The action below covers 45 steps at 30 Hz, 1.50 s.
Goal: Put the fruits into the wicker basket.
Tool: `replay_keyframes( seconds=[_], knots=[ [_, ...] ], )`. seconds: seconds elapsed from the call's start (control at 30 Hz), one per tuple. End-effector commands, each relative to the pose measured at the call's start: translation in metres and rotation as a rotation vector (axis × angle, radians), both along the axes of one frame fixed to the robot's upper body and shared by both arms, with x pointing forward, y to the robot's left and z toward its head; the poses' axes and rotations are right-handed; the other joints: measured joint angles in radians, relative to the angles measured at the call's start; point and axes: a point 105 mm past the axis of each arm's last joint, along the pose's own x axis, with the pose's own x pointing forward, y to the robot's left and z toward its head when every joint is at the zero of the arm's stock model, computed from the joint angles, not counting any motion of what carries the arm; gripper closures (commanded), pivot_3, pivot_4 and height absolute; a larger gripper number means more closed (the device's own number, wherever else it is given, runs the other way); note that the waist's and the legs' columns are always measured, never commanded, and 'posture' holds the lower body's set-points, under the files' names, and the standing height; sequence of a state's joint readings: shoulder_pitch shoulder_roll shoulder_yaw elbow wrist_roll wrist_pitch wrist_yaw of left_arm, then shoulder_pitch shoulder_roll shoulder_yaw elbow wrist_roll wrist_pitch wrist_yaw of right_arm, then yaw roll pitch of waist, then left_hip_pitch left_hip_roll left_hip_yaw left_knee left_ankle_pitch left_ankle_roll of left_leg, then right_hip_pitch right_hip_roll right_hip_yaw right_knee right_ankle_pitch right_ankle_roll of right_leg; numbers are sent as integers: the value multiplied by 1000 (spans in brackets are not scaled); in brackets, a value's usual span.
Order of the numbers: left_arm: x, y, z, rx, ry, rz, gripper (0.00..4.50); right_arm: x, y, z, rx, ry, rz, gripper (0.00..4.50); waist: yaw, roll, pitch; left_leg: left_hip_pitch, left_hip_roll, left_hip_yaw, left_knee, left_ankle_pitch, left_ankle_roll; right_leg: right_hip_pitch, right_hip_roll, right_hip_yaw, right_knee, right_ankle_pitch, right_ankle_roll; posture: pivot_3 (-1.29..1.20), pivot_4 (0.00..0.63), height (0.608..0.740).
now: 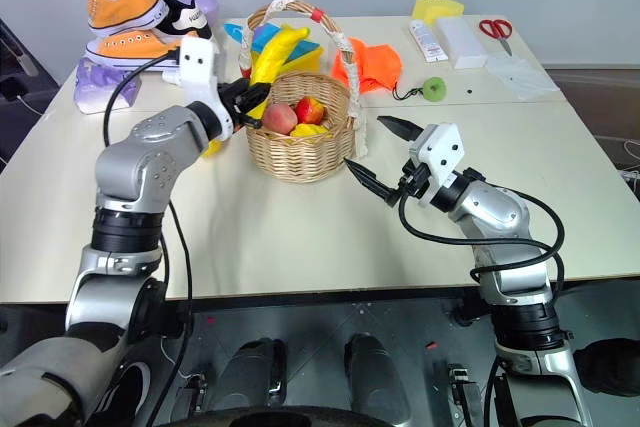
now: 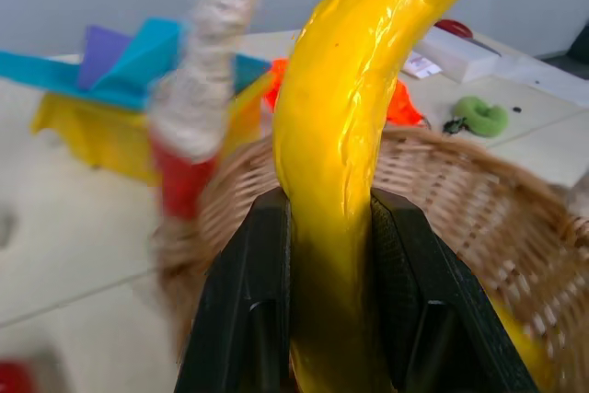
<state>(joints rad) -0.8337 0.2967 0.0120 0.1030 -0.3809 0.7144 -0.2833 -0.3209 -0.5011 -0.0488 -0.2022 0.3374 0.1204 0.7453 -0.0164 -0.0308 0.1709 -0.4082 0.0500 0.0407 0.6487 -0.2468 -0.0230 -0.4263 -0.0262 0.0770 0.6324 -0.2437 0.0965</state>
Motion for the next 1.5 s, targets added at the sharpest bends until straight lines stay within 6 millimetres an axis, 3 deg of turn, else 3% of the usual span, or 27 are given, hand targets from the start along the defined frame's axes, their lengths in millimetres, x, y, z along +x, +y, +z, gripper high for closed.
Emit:
replay_keyframes(
  seconds=[0.03, 0.07, 0.23, 0.33, 0.43, 0.5, 0.6, 0.77, 0.9, 1.07, 1.27, 1.4, 1.5],
  knots=[
    [-1, -17, 7, -32, -17, -43, 2776, -4, -2, 14, -16, -72, -12, 0, 2, 0, 0, 0, 0, 0, 0, 0, 0, 0, 0, 0, 0, 0, 0, 0, 150, 740],
    [-1, -18, 7, -37, -11, -38, 2470, -4, -2, 14, -15, -72, -14, 0, 3, 0, 0, 0, 0, 0, 0, 0, 0, 0, 0, 0, 0, 0, 0, 0, 150, 740],
    [-3, -8, 14, -33, -50, 19, 96, -5, 0, 13, -14, -68, -10, 0, -1, 0, 0, 0, 0, 0, 0, 0, 0, 0, 0, 0, 0, 0, 0, 0, 150, 740],
    [-11, -3, 18, -43, -68, -2, 96, -5, 0, 12, -11, -64, -8, 0, 0, 0, 0, 0, 0, -1, 0, 0, 0, 0, 0, 0, 0, 0, 0, 0, 150, 740],
    [-33, 1, 25, -57, -87, -89, 96, -4, 0, 12, -5, -61, -5, 0, -1, 0, 0, 0, 0, -1, 0, 0, 0, 0, 0, 0, 0, 0, 0, 0, 150, 740],
    [-47, 15, 37, -56, -138, -109, 96, -4, 2, 12, -4, -58, 5, 0, -1, 0, 0, 0, 0, -1, 0, 0, 0, 0, 0, 0, 1, 0, 0, 0, 150, 740],
    [-70, 47, 41, -31, -170, -91, 96, -4, 7, 13, -2, -59, 24, 0, -11, 0, 0, 0, 1, -1, -1, 0, 0, -1, 0, 0, 1, 0, 0, 0, 150, 740],
    [-83, 144, -6, -43, -5, 280, 96, -13, 12, 13, -13, -60, 67, 0, -17, 1, 0, 1, 1, -1, -1, 0, 0, 0, 0, -1, 2, 0, 0, 0, 150, 740],
    [-86, 200, -31, -183, 34, 606, 96, -33, 20, -19, -91, 42, 162, 0, 5, -2, 0, 0, 1, -2, 1, 0, 0, 1, -1, -2, 2, -1, -1, 0, 150, 740],
    [-90, 206, -60, -78, 85, 674, 96, -27, 28, -22, -66, 45, 148, 0, 3, -2, 0, 1, 0, -1, 2, 0, 0, 2, -2, -1, 0, -2, -4, 0, 150, 740],
    [-76, 200, -41, -95, 62, 620, 96, -23, 30, -25, -85, 64, 155, 0, 4, -3, 0, 0, 0, -2, 1, 0, 0, 2, -2, -2, 0, -2, -4, 0, 150, 740],
    [-55, 174, -54, -124, 208, 521, 96, -21, 37, -24, -82, 55, 162, 0, 4, -3, 0, 1, 0, -2, 1, 0, 0, 2, -1, -2, 0, -2, -4, 0, 150, 740],
    [-34, 164, -49, -91, 212, 512, 96, -22, 45, -23, -68, 57, 179, 0, 3, -3, 0, 0, 0, -2, 1, 0, 0, 2, -1, -2, 0, 0, -1, 0, 150, 740]
  ],
)
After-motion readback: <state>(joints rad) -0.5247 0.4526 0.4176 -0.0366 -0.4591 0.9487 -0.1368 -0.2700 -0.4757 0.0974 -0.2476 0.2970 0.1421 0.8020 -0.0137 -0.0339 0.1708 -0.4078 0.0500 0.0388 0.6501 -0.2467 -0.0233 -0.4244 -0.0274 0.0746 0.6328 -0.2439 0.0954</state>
